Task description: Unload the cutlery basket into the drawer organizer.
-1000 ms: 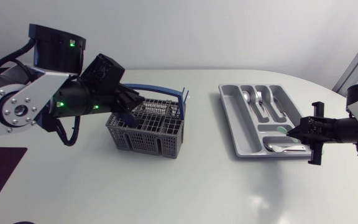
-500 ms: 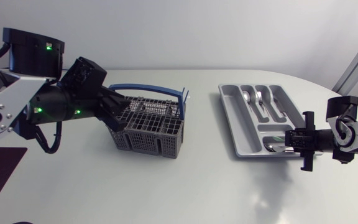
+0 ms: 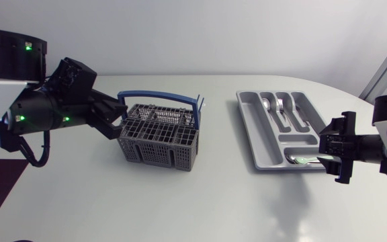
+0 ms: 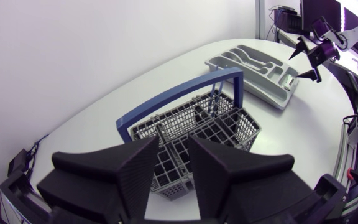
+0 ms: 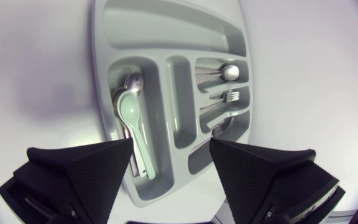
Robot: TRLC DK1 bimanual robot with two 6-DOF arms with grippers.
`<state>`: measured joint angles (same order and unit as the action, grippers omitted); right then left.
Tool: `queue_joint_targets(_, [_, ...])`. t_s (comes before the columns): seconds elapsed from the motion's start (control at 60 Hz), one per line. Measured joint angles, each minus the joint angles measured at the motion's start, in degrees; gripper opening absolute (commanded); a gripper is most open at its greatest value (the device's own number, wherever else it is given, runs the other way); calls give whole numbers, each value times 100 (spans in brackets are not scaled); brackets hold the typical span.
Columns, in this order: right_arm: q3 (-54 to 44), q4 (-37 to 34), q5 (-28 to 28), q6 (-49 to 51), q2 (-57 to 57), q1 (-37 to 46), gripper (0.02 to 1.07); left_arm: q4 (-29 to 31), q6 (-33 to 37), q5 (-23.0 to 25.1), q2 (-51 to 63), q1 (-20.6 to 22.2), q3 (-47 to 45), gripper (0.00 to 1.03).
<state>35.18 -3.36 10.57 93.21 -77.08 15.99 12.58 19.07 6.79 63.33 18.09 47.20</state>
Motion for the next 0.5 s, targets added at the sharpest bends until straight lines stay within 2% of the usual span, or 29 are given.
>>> queue_joint_targets(0.133, [236, -732, 433, -946, 542, -437, 101, -26, 7, 2, -42, -374, -238, 37])
queue_joint_targets(0.2, [380, -763, 579, -1523, 632, -811, 92, -74, 28, 2, -39, -586, -404, 36])
queue_joint_targets(0.283, [492, -741, 621, -2208, 643, -1353, 80, -131, 70, 26, -15, -839, -592, 27])
queue_joint_targets(0.4, [535, -409, 667, -3053, 420, -2107, 52, -236, 160, 85, 166, -1064, -763, 17])
queue_joint_targets(0.5, [734, -188, 684, -3672, -35, -2603, 32, -481, 221, 111, 402, -1172, -929, 7])
